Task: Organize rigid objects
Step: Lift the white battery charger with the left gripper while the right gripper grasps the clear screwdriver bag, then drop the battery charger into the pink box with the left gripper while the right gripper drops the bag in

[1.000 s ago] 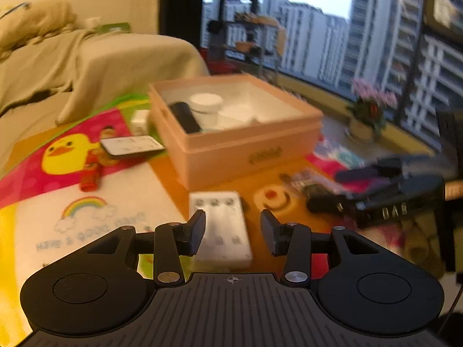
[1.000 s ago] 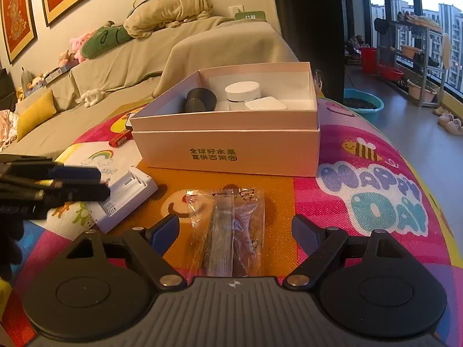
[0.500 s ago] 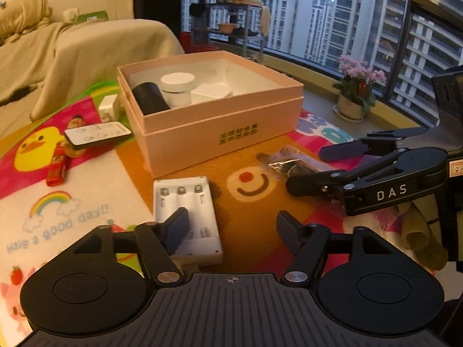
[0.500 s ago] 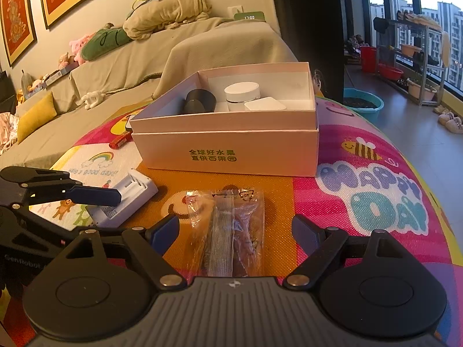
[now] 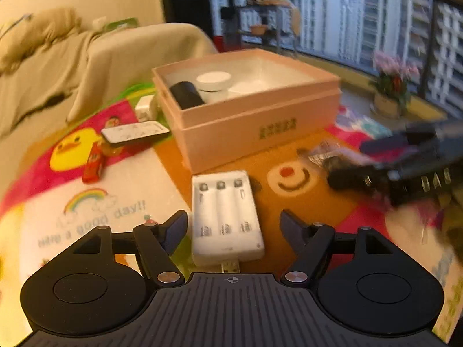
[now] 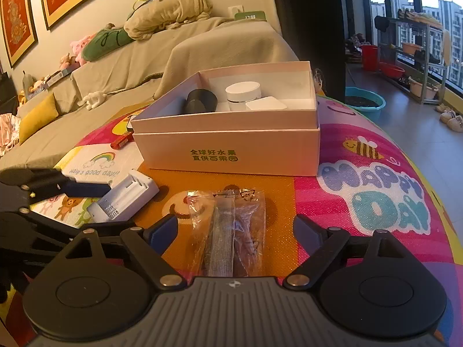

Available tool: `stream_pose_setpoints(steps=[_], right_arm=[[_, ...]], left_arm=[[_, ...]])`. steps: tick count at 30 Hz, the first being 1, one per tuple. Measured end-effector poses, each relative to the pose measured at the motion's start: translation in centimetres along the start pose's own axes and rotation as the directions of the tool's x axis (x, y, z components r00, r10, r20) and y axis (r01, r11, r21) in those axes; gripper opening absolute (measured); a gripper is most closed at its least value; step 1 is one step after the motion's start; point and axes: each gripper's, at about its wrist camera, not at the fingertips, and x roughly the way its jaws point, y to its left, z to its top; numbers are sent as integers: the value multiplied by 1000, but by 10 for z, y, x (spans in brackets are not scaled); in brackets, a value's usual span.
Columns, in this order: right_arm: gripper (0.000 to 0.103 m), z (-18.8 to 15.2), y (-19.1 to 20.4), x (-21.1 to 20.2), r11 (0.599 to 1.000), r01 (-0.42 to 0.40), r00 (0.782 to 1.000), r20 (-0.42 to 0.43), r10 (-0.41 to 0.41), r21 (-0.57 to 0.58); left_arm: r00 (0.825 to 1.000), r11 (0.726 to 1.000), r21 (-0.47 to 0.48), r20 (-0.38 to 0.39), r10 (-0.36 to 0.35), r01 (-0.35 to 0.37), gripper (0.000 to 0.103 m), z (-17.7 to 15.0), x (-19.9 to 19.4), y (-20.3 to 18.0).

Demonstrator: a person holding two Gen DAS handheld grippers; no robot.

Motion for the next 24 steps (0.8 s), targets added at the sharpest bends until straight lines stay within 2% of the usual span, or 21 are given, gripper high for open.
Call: stream_pose_setpoints(steps=[4,6,7,8,9,10,12,13,14,17,20,24], right_arm=[[96,2,4,5,999,-11,1000,-29,10,-33],[95,2,10,7,998,10,999,-41,-13,-67],[94,0,15,7,995,27,999,-42,-31,-93],[82,-2,19,5,992,41,998,-35,-45,-119],[65,-5,24,3,987,44,998,-27,-49,-154],[59,-7,30,1,981,46,998,-23,-51,-187],[36,-11,37,-6,975,27,999,-25,-34,-220],[32,-13,39,-9,975,10,999,-37,-19,-224],[24,-13,41,-13,973,-2,999,-48,-10,-229],[20,-16,46,-28,967,-42,997,-72,25,-250],[19,-16,46,-52,963,-76,996,-55,64,-257],[19,-1,39,-83,971,-88,995,30,97,-223]], left_arm=[[1000,996,-94,5,3,-3,75,2,6,10],[1000,999,-48,-5,15,-16,73,2,4,4],[1000,999,-38,-6,15,-15,67,0,1,1],[1000,999,-40,-4,11,-11,64,-2,-2,-1],[1000,999,-42,0,8,-8,58,-4,-4,-2],[1000,999,-46,8,3,-3,54,-6,-6,-2],[1000,998,-64,26,3,-2,53,-11,-10,-3],[999,998,-56,33,9,-8,53,-13,-12,-5],[999,999,-42,39,13,-11,53,-15,-14,-8],[999,1000,2,38,-19,19,53,-20,-24,-21],[998,999,27,44,-38,37,52,-18,-38,-29],[990,999,43,138,-32,27,52,15,-59,-26]])
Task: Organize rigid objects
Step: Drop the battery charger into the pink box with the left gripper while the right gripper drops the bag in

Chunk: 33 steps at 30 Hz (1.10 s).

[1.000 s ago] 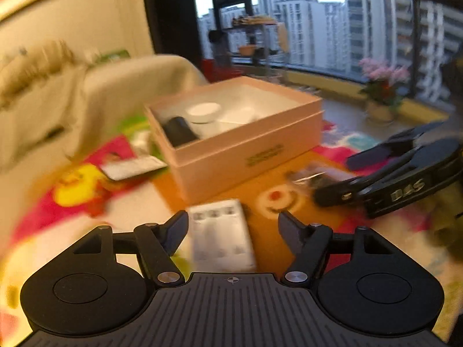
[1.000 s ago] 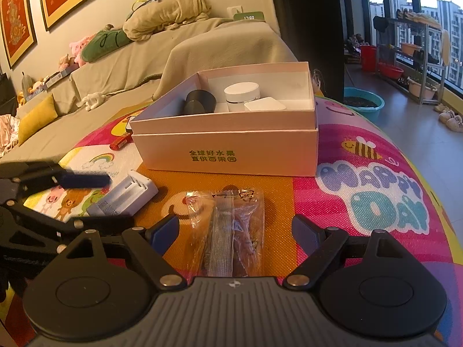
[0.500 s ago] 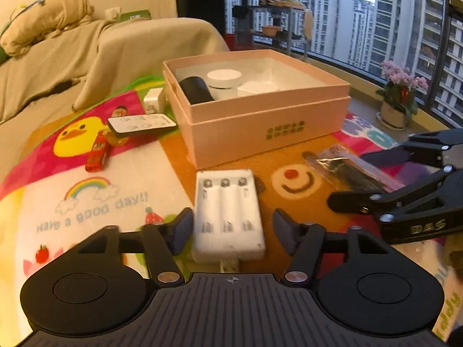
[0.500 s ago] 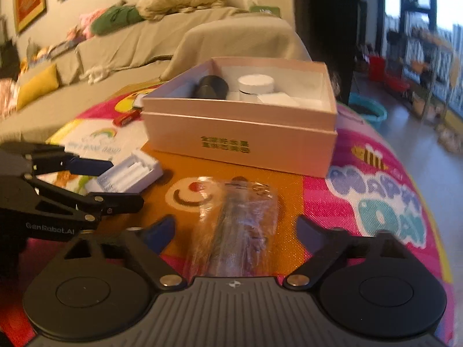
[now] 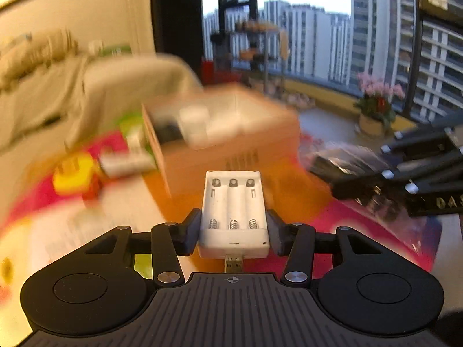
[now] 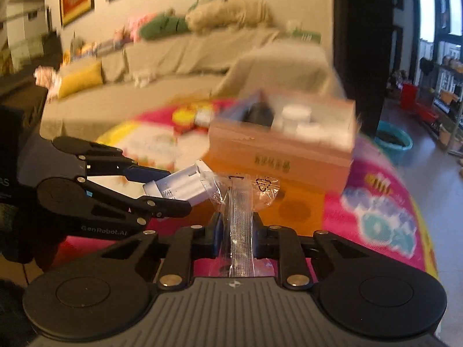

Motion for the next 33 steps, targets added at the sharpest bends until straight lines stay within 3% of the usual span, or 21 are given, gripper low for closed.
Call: stream_pose_setpoints(steps=[4,6,8,10,14,19,22,26,28,29,31,33], right_arm=[[19,16,-10,-24,999,22,993,117,-25,26],[19,20,-14,-29,999,41,987,153,-46,36],[19,21,-18,-27,997,52,986,158,-59,52],[19,19,-23,-21,996,57,987,143,-67,72],[19,12,-34,-12,992,75,991,106,-86,104],[19,17,-53,-6,986,74,992,91,-88,147],[19,44,-63,0,983,41,991,121,-63,180],[20,106,-77,25,979,30,985,163,-64,202],[33,132,-82,46,978,51,985,152,-82,200],[46,141,-82,57,975,82,985,132,-111,207],[50,142,-76,68,968,133,980,120,-161,214],[59,126,-63,70,978,107,984,125,-131,179]], left_arm=[[986,999,-6,163,33,-32,53,65,2,11],[973,997,-81,232,5,15,53,94,17,21],[975,968,-212,203,-92,136,53,119,50,35],[979,931,-309,117,-167,196,53,128,87,45],[987,953,-287,154,-54,97,51,105,94,46],[981,942,-321,188,-42,102,51,44,52,64],[988,945,-319,151,-20,67,51,8,31,67],[997,932,-361,80,-13,41,51,-25,18,76],[998,924,-382,59,9,14,51,-32,15,83],[998,921,-389,49,30,-9,51,-35,14,87],[997,917,-398,45,55,-33,51,-39,10,96],[997,912,-409,45,65,-41,51,-41,8,103]])
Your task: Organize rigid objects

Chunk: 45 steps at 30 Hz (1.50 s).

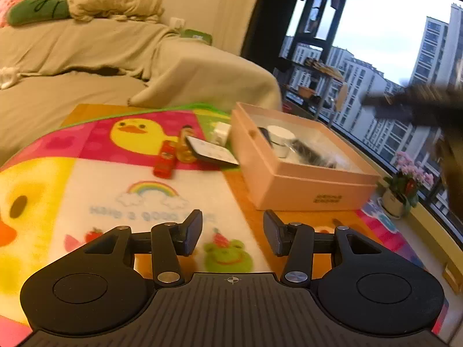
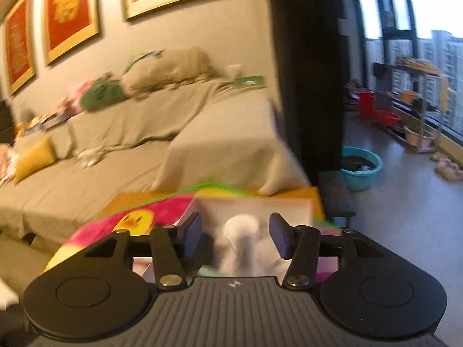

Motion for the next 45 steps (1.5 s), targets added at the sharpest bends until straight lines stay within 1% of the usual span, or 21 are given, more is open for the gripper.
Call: stream_pose_setpoints(steps=[2,6,8,12,14,16,18,20,21,22,24,27,28,30,32,33,36,39,42,44,45], right_arm=[[63,-27,10,-6,999,6,1000,1,-6,-35],[63,-81,33,-21,990,19,1000,-7,-20,-139],[64,-102,39,-25,987,-1,1000,-22,-2,-160],[65,-128,45,-32,986,-38,999,-41,32,-159],[65,-136,49,-30,985,-40,999,-41,34,-167],[66,-141,50,-25,985,-37,999,-43,30,-171],[69,-146,48,-17,988,-36,998,-64,27,-152],[69,-145,44,-10,991,-50,993,-111,37,-121],[70,-144,38,-7,994,-61,992,-118,50,-92],[70,-143,34,-5,996,-69,990,-129,60,-65],[70,-142,23,-1,997,-75,986,-149,75,4],[70,-141,9,1,992,-85,984,-147,97,90],[70,-141,6,1,990,-88,984,-146,103,106],[70,-140,4,1,988,-90,984,-143,107,124],[70,-140,5,2,989,-87,984,-142,103,118],[70,-141,6,2,990,-85,985,-143,101,112],[70,-141,8,2,992,-82,984,-149,97,98],[70,-140,11,3,994,-75,984,-158,87,83],[70,-137,20,4,998,-56,982,-180,60,28],[70,-127,32,0,998,-60,982,-183,54,-28],[70,-114,41,-4,995,-81,983,-167,70,-58]], left_arm=[[1000,1000,-14,5,12,-12,51,6,4,9],[1000,999,-44,20,19,-18,51,23,19,19],[999,997,-73,29,20,-18,51,34,33,25],[999,986,-164,34,33,-27,51,64,65,39],[999,984,-171,8,50,-48,51,80,84,42],[996,984,-157,-32,87,-90,51,95,108,43],[988,979,-140,-67,141,-149,51,103,127,44],[978,973,-125,-111,179,-193,51,107,147,46],[972,970,-115,-130,198,-213,56,108,156,47],[968,968,-109,-142,209,-225,57,106,161,47],[966,968,-82,-123,226,-236,55,105,165,47],[964,970,-12,-115,239,-242,54,99,162,39],[966,973,16,-113,232,-232,54,95,158,36],[972,979,39,-117,203,-200,52,89,149,34],[981,987,57,-122,154,-148,35,77,133,30],[983,990,60,-127,134,-127,32,70,124,27],[987,991,96,-121,107,-96,32,45,92,18],[989,994,102,-132,63,-50,32,21,61,10],[989,995,96,-150,-15,30,32,3,32,6],[986,996,54,-154,-68,78,32,-2,22,12],[985,995,15,-146,-91,94,34,-2,20,18]])
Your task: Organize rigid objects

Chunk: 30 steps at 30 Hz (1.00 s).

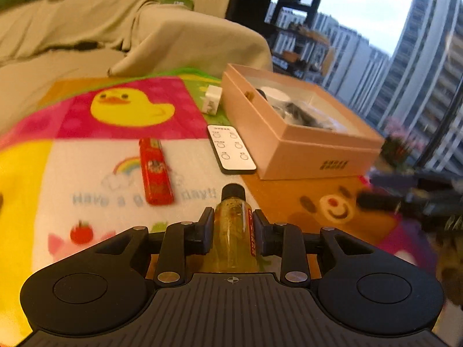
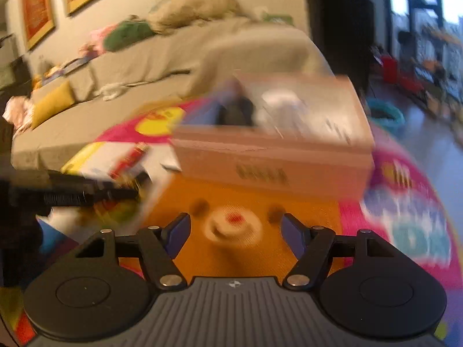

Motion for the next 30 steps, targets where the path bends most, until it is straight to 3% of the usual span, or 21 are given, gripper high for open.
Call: stream_pose_setpoints(steps=[2,4,6,8,11,13,15,16,18,21,23,26,30], right_arm=[[70,29,14,-9,998,-27,999,23,29,-49],[70,70,29,-5,997,-18,1000,9,19,-73],[70,112,40,15,998,-6,998,-55,2,-67],[70,147,50,48,998,3,992,-127,-11,-63],[70,183,70,104,988,85,979,-172,-107,-132],[65,197,87,144,964,151,965,-180,-192,-220],[42,203,101,185,928,202,944,-188,-269,-313],[40,204,106,204,914,219,931,-209,-301,-342],[23,203,108,238,893,255,897,-254,-362,-372],[18,198,105,274,846,334,830,-297,-473,-416],[18,191,101,281,823,354,804,-306,-510,-443],[18,183,95,271,846,331,797,-355,-488,-419],[18,163,105,237,876,228,814,-410,-411,-424]], left_arm=[[999,998,-64,40,-17,20,37,6,3,15],[995,991,-131,103,19,-5,34,15,6,31],[987,974,-228,152,50,-14,34,24,6,48],[977,955,-294,210,31,33,34,24,0,60],[960,947,-307,278,-8,97,34,17,-9,71],[947,944,-324,319,46,63,34,16,-16,76],[932,938,-347,345,110,18,34,15,-20,81],[933,934,-358,338,125,5,34,16,-19,84],[947,925,-379,297,120,1,34,17,-13,88],[969,925,-378,235,76,19,34,18,-4,88],[974,930,-367,220,59,27,34,19,-2,85],[980,927,-372,196,33,43,34,19,3,85],[983,918,-393,184,17,57,34,20,7,92]])
